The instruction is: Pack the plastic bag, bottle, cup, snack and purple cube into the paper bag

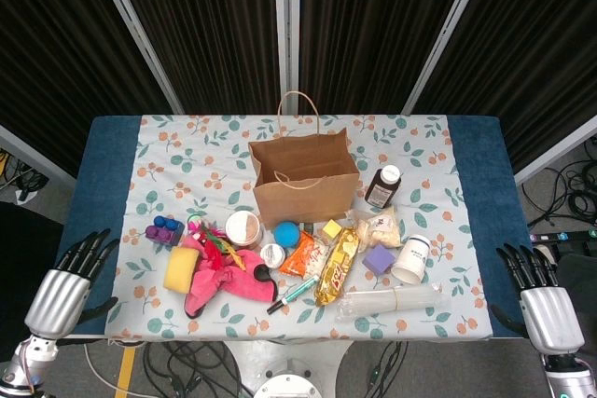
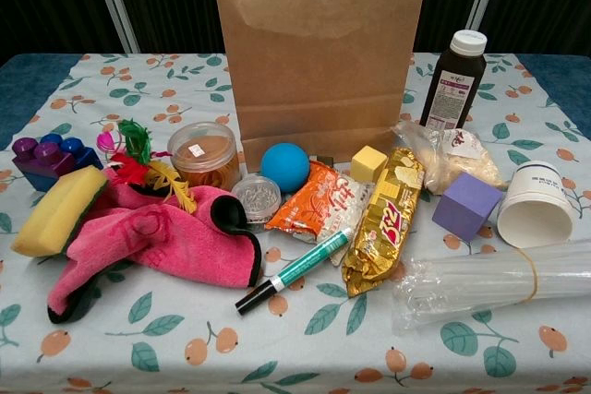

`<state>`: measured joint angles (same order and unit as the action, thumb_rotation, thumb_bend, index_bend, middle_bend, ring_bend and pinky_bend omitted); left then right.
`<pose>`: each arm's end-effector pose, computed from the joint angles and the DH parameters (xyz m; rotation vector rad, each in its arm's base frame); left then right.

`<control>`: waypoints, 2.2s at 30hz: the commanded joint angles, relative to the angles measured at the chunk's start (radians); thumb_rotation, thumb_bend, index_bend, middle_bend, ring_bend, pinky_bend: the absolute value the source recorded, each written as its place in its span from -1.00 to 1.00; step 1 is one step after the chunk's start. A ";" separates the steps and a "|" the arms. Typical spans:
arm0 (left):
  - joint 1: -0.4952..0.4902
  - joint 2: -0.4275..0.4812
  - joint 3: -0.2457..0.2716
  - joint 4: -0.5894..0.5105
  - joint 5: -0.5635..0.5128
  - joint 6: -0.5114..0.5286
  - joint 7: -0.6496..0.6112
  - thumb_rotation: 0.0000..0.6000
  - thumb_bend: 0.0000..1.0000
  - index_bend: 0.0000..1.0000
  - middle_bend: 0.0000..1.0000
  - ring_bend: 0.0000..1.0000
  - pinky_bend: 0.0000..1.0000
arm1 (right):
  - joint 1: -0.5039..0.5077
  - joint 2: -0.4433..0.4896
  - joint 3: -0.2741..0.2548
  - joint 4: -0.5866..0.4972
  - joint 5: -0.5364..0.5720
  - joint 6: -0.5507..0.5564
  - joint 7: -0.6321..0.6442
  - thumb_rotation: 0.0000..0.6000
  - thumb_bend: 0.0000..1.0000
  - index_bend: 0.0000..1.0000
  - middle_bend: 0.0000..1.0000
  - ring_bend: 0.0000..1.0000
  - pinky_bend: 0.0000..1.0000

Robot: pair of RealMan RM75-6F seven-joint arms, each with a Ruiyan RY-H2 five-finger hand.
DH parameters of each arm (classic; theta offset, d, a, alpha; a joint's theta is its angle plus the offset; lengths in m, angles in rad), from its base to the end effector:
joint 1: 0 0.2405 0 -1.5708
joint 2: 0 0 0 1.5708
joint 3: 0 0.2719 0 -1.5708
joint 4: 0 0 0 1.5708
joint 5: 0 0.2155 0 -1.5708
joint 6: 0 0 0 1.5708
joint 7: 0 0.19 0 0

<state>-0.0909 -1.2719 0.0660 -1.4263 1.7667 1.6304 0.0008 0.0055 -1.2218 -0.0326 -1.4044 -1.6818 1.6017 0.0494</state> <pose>-0.3007 0.2001 0.1090 -1.6115 -0.7517 -1.0591 -0.3416 -0.1837 0.1350 1.5007 -0.8247 0.9239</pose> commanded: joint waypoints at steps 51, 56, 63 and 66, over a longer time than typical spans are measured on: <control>0.006 -0.022 -0.027 0.067 -0.021 0.039 -0.091 1.00 -1.00 -0.83 -0.85 -0.87 -0.63 | 0.193 -0.299 -0.053 -0.015 -0.119 -0.406 -0.605 1.00 -0.69 -0.61 -0.52 -0.90 -1.00; 0.006 -0.023 -0.034 0.074 -0.033 0.040 -0.095 1.00 -1.00 -0.83 -0.85 -0.87 -0.63 | 0.199 -0.342 -0.050 0.029 -0.133 -0.373 -0.604 1.00 -0.62 -0.46 -0.35 -0.72 -1.00; 0.006 -0.018 -0.038 0.074 -0.037 0.043 -0.101 1.00 -1.00 -0.83 -0.85 -0.88 -0.63 | 0.202 -0.369 -0.054 0.064 -0.147 -0.333 -0.594 1.00 -0.50 -0.22 -0.13 -0.49 -1.00; 0.005 -0.020 -0.037 0.073 -0.036 0.042 -0.103 1.00 -1.00 -0.83 -0.85 -0.88 -0.63 | 0.201 -0.365 -0.059 0.065 -0.157 -0.310 -0.580 1.00 -0.46 -0.14 -0.07 -0.42 -1.00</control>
<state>-0.0855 -1.2919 0.0286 -1.3529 1.7305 1.6725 -0.1019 0.2069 -1.5886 -0.0894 -1.3398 -1.8342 1.2852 -0.5359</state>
